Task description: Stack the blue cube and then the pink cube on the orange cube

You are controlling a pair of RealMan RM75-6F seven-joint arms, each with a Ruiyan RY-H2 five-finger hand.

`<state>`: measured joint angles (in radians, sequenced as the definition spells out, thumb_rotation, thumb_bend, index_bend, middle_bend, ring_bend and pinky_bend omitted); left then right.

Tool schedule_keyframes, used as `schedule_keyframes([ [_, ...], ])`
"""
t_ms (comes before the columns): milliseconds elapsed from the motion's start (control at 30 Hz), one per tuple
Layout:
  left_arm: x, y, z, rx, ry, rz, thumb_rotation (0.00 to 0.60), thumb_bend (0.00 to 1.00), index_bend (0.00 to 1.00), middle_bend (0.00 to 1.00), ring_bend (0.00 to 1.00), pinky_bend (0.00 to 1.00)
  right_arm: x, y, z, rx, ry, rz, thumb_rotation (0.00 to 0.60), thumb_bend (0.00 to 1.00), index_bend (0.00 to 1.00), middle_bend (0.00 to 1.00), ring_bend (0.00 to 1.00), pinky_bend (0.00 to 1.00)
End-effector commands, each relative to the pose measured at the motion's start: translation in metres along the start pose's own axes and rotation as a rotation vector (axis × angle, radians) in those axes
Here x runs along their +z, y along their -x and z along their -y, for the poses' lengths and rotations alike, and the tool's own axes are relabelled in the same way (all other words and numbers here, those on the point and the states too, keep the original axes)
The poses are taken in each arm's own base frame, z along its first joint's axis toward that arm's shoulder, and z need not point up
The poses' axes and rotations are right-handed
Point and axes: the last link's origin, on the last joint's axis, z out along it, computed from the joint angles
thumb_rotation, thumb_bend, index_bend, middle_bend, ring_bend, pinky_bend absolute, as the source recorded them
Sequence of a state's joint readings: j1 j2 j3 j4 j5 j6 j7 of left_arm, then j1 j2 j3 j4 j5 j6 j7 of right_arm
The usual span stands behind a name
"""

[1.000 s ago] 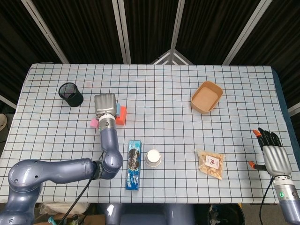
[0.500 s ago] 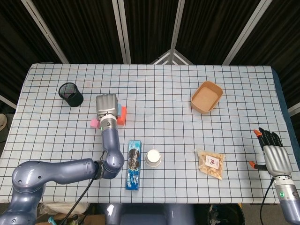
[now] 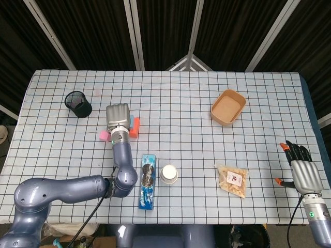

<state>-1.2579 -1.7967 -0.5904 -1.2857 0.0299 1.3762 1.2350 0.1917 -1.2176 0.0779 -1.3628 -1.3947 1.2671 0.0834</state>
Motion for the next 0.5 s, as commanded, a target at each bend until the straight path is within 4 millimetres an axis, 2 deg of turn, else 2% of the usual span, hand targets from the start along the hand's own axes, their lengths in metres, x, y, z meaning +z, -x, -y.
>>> schedule_keyframes([
  [33, -0.0003, -0.0008, 0.0006, 0.001, -0.001, -0.003, 0.6, 0.37, 0.51, 0.87, 0.7, 0.72, 0.0, 0.0002, 0.0003, -0.001, -0.001, 0.0, 0.6, 0.09, 0.0, 0.04, 0.03, 0.04],
  [233, -0.0002, -0.0009, 0.0031, 0.001, -0.008, 0.0, 0.6, 0.37, 0.5, 0.87, 0.7, 0.72, -0.0002, 0.0004, 0.0006, -0.002, -0.001, 0.002, 0.6, 0.09, 0.0, 0.04, 0.03, 0.04],
  [500, 0.0021, 0.0033, 0.0037, 0.018, -0.003, 0.002, 0.6, 0.37, 0.45, 0.87, 0.7, 0.72, -0.0004, 0.0002, -0.0003, 0.001, 0.004, 0.005, 0.6, 0.09, 0.0, 0.04, 0.03, 0.04],
])
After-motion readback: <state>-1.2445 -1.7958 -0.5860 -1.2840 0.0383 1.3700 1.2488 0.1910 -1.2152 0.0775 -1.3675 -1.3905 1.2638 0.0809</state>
